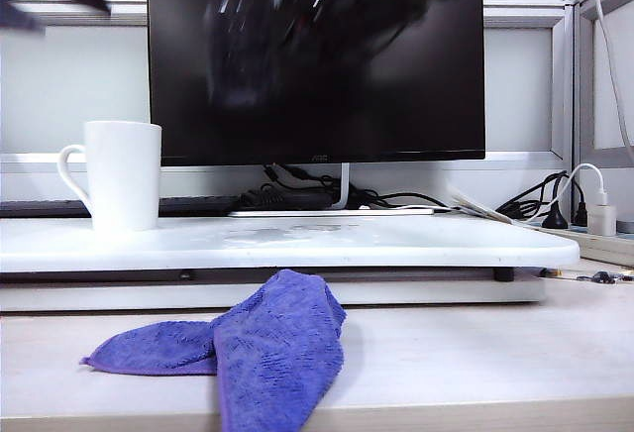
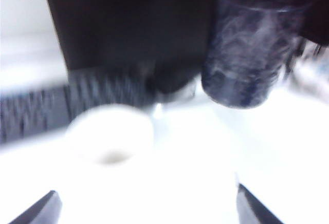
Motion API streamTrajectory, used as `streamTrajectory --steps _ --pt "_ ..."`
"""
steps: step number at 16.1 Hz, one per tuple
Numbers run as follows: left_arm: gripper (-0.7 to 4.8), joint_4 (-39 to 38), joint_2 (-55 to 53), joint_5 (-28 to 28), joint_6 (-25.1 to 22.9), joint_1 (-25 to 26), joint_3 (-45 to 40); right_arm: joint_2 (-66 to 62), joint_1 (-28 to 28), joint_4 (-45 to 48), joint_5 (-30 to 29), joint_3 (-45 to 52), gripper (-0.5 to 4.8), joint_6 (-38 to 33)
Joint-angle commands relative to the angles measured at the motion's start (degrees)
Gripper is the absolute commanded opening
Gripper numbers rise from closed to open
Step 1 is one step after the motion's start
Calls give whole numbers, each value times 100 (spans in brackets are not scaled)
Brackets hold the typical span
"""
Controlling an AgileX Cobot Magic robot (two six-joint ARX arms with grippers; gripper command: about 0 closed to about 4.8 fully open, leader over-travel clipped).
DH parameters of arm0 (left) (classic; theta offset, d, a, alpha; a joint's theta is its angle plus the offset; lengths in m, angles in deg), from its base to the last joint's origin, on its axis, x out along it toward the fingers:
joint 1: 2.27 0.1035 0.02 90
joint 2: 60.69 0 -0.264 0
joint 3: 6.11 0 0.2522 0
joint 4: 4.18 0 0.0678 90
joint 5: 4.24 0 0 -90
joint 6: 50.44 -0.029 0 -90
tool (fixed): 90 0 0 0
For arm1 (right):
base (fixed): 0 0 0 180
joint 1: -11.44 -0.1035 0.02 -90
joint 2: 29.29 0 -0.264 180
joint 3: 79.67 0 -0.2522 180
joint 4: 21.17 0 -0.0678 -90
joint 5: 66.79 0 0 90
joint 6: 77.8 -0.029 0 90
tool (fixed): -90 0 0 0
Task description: Carefully pick up the black cup and pour some water from the black cup into the white cup.
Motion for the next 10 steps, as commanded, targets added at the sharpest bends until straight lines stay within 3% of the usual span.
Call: streamTrajectory --steps 1,4,6,10 --pt "462 -201 -166 15 -72 44 57 -494 -212 -330 155 -896 -6 389" --pt "462 -243 -278 7 -81 44 55 -885 -450 -737 407 -1534 -6 920" --pt "462 -372 -352 -37 -85 44 48 -918 -577 -828 800 -1596 -6 1388" --pt "462 -535 -361 -37 -85 44 39 -918 -603 -866 1237 -1596 -6 1659"
